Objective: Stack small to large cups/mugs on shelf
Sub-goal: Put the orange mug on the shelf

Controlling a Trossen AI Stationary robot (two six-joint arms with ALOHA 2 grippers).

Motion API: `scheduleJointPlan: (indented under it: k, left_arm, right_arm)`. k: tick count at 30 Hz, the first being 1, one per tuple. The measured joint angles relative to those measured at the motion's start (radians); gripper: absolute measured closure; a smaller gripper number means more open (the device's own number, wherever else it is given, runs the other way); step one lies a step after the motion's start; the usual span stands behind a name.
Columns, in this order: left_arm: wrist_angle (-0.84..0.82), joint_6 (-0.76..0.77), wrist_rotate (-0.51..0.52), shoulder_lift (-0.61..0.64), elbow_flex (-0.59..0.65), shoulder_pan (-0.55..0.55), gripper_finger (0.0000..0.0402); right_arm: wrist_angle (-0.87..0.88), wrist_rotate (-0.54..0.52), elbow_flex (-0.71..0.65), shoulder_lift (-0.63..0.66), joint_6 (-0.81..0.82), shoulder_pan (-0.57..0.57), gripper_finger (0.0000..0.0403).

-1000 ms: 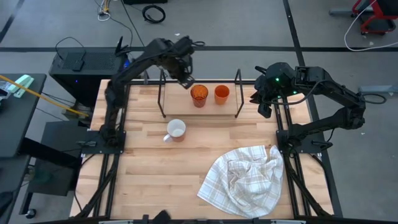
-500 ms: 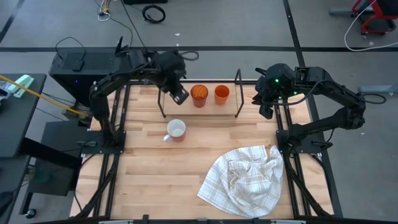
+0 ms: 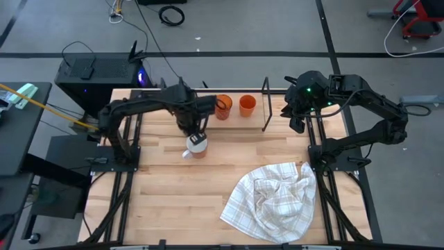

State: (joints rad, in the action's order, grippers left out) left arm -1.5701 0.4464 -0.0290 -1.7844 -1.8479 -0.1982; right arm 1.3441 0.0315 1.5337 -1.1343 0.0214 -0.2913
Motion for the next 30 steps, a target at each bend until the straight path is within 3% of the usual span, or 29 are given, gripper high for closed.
scheduleJointPlan:
  k: [9, 15, 19, 30]
  left_arm:
    - [0.011, -0.031, 0.007, 0.005, 0.121, 0.046, 0.0346]
    - [0.054, 0.253, 0.121, 0.049, 0.164, 0.103, 0.0341]
    - [0.165, 0.388, 0.122, 0.097, 0.203, 0.115, 0.0344]
    - [0.241, 0.885, 0.164, 0.241, 0.427, 0.119, 0.0344]
  right_arm:
    - [0.0, 0.0, 0.0, 0.0, 0.011, 0.0, 0.0312]
    - [0.0, 0.0, 0.0, 0.0, 0.03, 0.0, 0.0312]
    - [-0.009, 0.001, 0.0, 0.0, 0.029, 0.0, 0.0312]
    - [-0.006, 0.0, 0.0, 0.0, 0.035, 0.0, 0.0312]
